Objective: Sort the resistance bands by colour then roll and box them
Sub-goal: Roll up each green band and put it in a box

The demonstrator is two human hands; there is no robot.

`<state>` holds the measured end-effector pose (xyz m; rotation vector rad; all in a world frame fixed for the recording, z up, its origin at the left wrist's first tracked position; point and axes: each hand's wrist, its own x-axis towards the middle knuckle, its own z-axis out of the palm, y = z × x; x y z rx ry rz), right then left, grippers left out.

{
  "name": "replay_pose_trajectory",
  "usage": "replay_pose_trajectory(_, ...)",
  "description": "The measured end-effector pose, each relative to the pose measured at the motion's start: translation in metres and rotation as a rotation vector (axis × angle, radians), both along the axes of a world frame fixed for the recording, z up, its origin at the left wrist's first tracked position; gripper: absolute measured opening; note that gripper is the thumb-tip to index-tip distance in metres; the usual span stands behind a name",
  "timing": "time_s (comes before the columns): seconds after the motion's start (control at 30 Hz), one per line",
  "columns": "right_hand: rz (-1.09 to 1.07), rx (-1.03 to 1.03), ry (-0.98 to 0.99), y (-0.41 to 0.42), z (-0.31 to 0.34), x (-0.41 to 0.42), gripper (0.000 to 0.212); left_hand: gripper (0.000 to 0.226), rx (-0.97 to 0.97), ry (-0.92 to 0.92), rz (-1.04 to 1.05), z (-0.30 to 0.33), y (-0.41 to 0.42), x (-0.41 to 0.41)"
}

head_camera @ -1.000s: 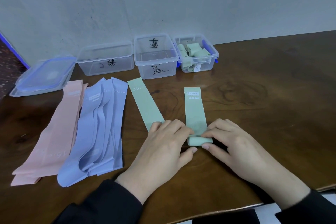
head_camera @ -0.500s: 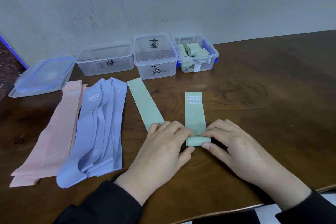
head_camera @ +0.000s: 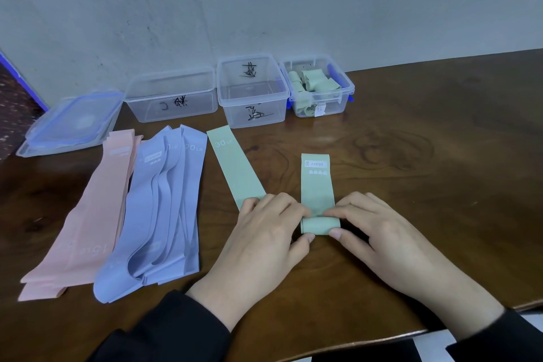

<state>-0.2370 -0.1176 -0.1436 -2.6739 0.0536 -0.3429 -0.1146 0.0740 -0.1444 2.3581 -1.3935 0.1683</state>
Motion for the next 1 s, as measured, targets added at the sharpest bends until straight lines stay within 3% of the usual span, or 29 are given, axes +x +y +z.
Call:
replay_pose_trajectory(0.2, -0.016, 0.002, 0.0, 0.0003, 0.001, -0.0001, 0.032, 0.04, 0.009, 0.019, -0.001, 0.0012, 0.0, -0.0014)
replay_pose_trajectory(0.43, -0.011, 0.008, 0.01, 0.0, 0.0008, -0.0004, 0.048, 0.033, 0.009, -0.001, 0.0, -0.0004, 0.0008, 0.0003)
replay_pose_trajectory(0.6, -0.011, 0.008, 0.011, 0.0004, 0.0012, 0.0001, 0.033, 0.043, 0.016, 0.017, 0.002, 0.0013, 0.0003, -0.0019)
replay_pose_trajectory(0.83, -0.014, -0.007, 0.008, 0.0014, 0.0007, -0.0001, 0.047, 0.035, -0.002, 0.005, 0.005, 0.0005, 0.0009, -0.0002)
replay_pose_trajectory(1.0, -0.011, 0.008, 0.005, 0.0001, -0.0005, 0.0002, 0.034, 0.042, 0.001, 0.01, 0.007, 0.0013, 0.0004, -0.0014)
